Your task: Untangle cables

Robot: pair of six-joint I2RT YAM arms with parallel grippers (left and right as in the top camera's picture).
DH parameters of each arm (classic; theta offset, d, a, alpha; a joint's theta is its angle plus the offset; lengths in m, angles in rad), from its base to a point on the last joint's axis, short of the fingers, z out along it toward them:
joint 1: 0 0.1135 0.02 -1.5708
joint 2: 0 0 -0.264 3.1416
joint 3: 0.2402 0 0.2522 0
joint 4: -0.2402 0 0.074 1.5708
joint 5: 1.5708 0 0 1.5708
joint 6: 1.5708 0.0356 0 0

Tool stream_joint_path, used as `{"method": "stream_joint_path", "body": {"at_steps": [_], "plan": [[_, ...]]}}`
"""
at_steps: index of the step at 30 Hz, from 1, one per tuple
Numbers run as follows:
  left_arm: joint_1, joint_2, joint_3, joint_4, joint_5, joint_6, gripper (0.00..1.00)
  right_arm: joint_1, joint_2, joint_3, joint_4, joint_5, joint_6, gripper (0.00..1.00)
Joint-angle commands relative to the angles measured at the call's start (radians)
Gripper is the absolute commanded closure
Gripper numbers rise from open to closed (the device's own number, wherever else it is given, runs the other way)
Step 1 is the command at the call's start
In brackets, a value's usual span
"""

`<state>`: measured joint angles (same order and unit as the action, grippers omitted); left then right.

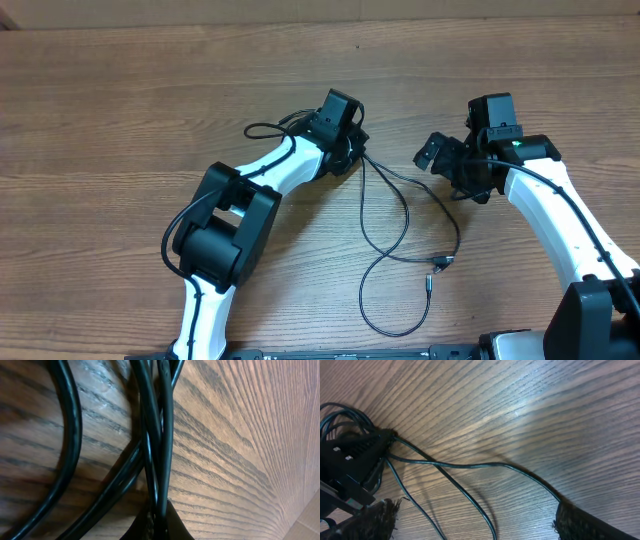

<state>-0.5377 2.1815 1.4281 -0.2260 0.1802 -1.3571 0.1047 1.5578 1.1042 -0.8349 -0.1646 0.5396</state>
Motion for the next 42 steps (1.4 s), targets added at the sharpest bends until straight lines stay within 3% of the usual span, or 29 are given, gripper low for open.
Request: {"method": "stream_joint_path", "body": {"at_steps": [1, 6, 11, 19, 22, 30, 34, 38, 42], "plan": [[-0.006, 0.074, -0.018, 0.016, -0.040, 0.143, 0.96, -0.005, -0.024, 0.023, -0.014, 0.014, 0.003, 0.00], [0.035, 0.000, -0.011, 0.050, 0.087, 0.435, 0.96, -0.005, -0.024, 0.023, -0.043, 0.013, 0.003, 0.00], [0.063, -0.185, -0.011, -0.079, 0.134, 0.685, 0.96, -0.003, -0.024, 0.023, -0.039, 0.003, 0.003, 0.00], [0.064, -0.394, -0.011, -0.282, 0.166, 0.918, 0.96, -0.003, -0.024, 0.023, -0.010, -0.098, -0.008, 0.00], [0.071, -0.437, -0.011, -0.332, 0.234, 1.033, 0.96, -0.003, -0.024, 0.023, 0.021, -0.239, -0.132, 0.00], [0.133, -0.450, -0.011, -0.490, 0.633, 1.455, 0.96, -0.003, -0.024, 0.023, 0.196, -0.523, -0.148, 0.00], [0.214, -0.450, -0.011, -0.577, 0.809, 1.570, 0.96, -0.001, -0.024, 0.023, 0.294, -0.631, -0.144, 0.00], [0.264, -0.450, -0.011, -0.587, 0.900, 1.582, 0.96, 0.019, -0.024, 0.023, 0.332, -0.634, -0.004, 0.00], [0.282, -0.450, -0.011, -0.577, 0.946, 1.583, 0.96, 0.081, -0.024, 0.023, 0.335, -0.633, 0.014, 0.00]]}}
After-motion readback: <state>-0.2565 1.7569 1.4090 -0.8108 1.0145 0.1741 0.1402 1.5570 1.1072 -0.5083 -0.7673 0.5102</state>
